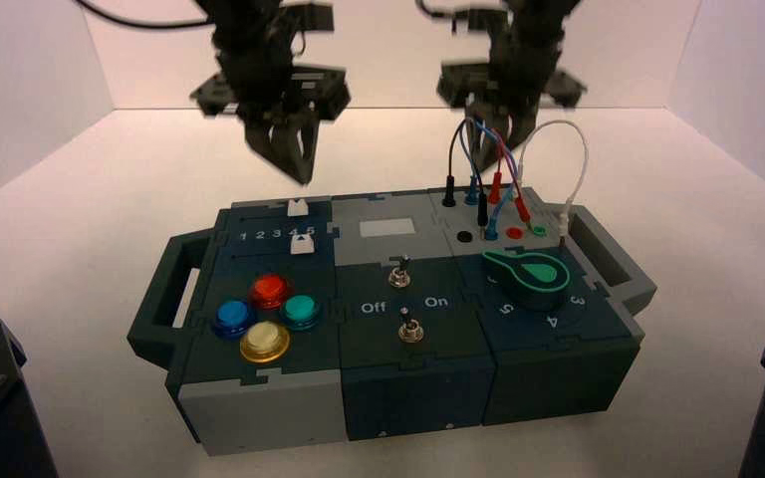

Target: Move the box closer.

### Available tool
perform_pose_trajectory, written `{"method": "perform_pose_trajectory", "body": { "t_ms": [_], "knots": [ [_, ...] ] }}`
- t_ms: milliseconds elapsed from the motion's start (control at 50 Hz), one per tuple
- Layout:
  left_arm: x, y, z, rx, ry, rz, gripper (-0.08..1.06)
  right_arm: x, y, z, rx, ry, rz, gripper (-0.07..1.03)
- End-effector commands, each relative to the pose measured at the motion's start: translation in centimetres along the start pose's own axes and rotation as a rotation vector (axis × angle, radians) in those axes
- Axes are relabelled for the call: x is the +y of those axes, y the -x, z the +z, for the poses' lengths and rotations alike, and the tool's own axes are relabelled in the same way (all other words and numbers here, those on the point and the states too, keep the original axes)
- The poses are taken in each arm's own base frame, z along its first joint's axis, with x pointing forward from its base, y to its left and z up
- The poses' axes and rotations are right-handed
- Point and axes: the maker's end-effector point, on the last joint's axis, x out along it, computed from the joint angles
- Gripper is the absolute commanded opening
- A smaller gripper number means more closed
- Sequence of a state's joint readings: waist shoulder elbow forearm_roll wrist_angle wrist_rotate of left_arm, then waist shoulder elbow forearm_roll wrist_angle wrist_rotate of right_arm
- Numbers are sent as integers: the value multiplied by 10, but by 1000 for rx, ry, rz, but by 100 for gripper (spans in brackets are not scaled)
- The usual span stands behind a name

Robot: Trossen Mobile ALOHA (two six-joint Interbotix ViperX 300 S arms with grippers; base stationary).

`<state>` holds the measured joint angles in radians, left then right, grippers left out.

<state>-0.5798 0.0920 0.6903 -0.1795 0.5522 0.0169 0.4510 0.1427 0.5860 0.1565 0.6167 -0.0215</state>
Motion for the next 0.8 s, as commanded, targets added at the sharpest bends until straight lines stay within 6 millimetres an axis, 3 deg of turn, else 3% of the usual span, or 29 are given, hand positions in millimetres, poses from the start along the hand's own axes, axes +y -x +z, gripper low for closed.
{"method": "perform_pose_trajectory", "body": {
  "t_ms": [20, 220, 340, 460, 640, 800],
  "knots": [
    [-6, 29, 21, -61, -27, -8, -3, 8, 42, 23, -95, 31, 8, -2],
    [-12, 67, 15, -84, -27, -27, -3, 15, 74, 4, -85, 42, 24, -2],
    [-14, 89, -1, -89, -32, -36, -3, 16, 88, -17, -70, 40, 33, -2],
    [-16, 112, -23, -105, -18, -49, -3, 18, 95, -52, -21, 44, 46, -2],
    [-14, 125, -43, -151, 12, -60, -3, 21, 94, -67, -39, 66, 50, -2],
    [-11, 118, -55, -135, 23, -52, -3, 20, 90, -68, -39, 70, 47, -2]
  ]
}}
